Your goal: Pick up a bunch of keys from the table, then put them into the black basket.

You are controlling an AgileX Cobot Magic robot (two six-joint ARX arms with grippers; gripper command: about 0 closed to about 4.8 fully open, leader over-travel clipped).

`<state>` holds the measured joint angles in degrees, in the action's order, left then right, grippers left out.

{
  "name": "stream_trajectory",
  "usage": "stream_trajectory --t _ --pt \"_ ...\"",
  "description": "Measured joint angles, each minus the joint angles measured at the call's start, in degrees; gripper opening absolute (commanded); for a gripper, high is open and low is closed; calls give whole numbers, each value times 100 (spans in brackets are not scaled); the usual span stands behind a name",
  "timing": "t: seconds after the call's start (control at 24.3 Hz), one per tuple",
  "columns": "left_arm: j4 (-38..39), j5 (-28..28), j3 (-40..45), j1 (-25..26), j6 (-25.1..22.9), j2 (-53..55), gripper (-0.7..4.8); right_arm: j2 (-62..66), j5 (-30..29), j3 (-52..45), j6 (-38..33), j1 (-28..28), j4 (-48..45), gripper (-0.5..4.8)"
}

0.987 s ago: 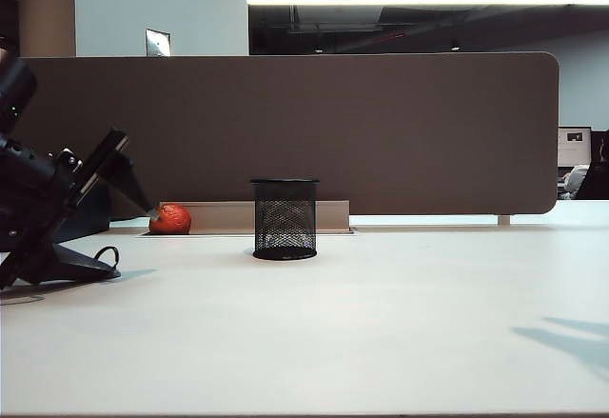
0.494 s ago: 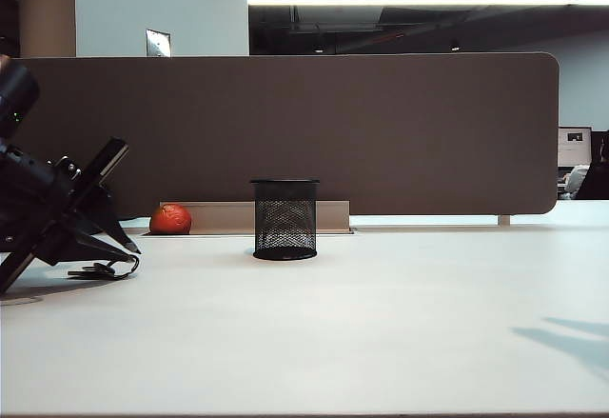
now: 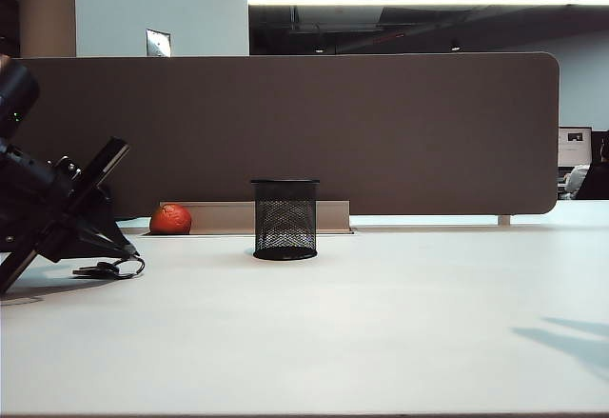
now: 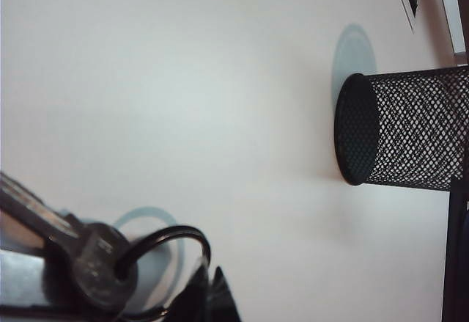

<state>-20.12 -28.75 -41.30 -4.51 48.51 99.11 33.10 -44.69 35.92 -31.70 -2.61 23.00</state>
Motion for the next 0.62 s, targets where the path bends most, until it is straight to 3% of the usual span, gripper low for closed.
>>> stream_trajectory --t 0.21,0.33,0.58,0.62 --pt "-2 7 0 0 0 0 7 0 0 0 0 0 0 274" --pt "-2 26 0 0 0 0 114 0 -2 0 0 0 0 274" --pt "-22 155 0 -4 -20 4 138 0 -2 0 0 0 0 274" --pt "-22 160 0 -4 -22 4 184 0 -2 0 0 0 0 274"
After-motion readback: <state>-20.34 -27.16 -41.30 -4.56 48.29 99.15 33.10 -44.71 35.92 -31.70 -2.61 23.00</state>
